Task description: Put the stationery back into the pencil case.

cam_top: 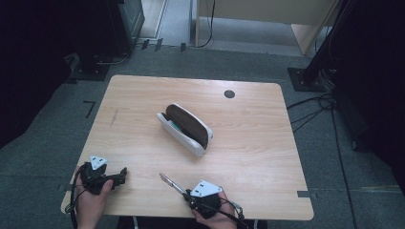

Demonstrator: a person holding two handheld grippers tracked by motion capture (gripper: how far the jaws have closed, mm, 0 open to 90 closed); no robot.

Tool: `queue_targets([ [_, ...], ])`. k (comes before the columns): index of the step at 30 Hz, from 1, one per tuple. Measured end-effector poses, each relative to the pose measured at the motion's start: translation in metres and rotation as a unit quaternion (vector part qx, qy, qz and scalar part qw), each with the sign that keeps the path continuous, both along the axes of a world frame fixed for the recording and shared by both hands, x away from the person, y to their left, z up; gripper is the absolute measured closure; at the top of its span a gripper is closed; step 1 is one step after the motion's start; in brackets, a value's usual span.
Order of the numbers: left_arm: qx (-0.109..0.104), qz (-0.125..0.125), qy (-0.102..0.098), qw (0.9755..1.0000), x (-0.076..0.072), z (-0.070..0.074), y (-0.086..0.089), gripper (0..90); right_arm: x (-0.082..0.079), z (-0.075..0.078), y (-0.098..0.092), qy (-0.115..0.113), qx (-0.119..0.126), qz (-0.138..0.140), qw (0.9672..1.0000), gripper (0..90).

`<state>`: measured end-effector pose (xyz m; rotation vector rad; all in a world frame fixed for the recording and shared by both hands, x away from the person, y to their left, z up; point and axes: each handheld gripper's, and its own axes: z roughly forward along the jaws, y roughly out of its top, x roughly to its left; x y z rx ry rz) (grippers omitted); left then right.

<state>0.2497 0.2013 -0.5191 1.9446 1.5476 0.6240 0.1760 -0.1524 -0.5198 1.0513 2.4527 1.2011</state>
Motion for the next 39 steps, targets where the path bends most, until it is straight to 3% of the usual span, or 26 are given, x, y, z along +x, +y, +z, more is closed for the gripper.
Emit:
queue_targets([
  [7,0.000,0.000,0.000,1.0000,0.000,0.000,0.000,0.0,0.012,0.000,-0.018,-0.007,-0.004,-0.050,0.9987,80.4],
  [12,0.000,0.000,0.000,1.0000,0.000,0.000,0.000,0.0,0.015,-0.002,-0.025,-0.003,0.008,-0.051,0.9987,76.3],
  [17,0.000,0.000,0.000,1.0000,0.000,0.000,0.000,0.0,0.011,-0.003,-0.023,-0.025,-0.011,-0.049,0.9984,74.1],
  [19,0.000,0.000,0.000,1.0000,0.000,0.000,0.000,0.0,0.009,-0.002,-0.022,-0.033,-0.020,-0.046,0.9982,79.0],
  [29,0.000,0.000,0.000,1.0000,0.000,0.000,0.000,0.0,0.012,0.002,-0.031,-0.007,0.026,-0.050,0.9984,81.0],
  [39,0.000,0.000,0.000,1.0000,0.000,0.000,0.000,0.0,0.018,0.032,-0.042,-0.026,0.045,-0.053,0.9972,81.0],
])
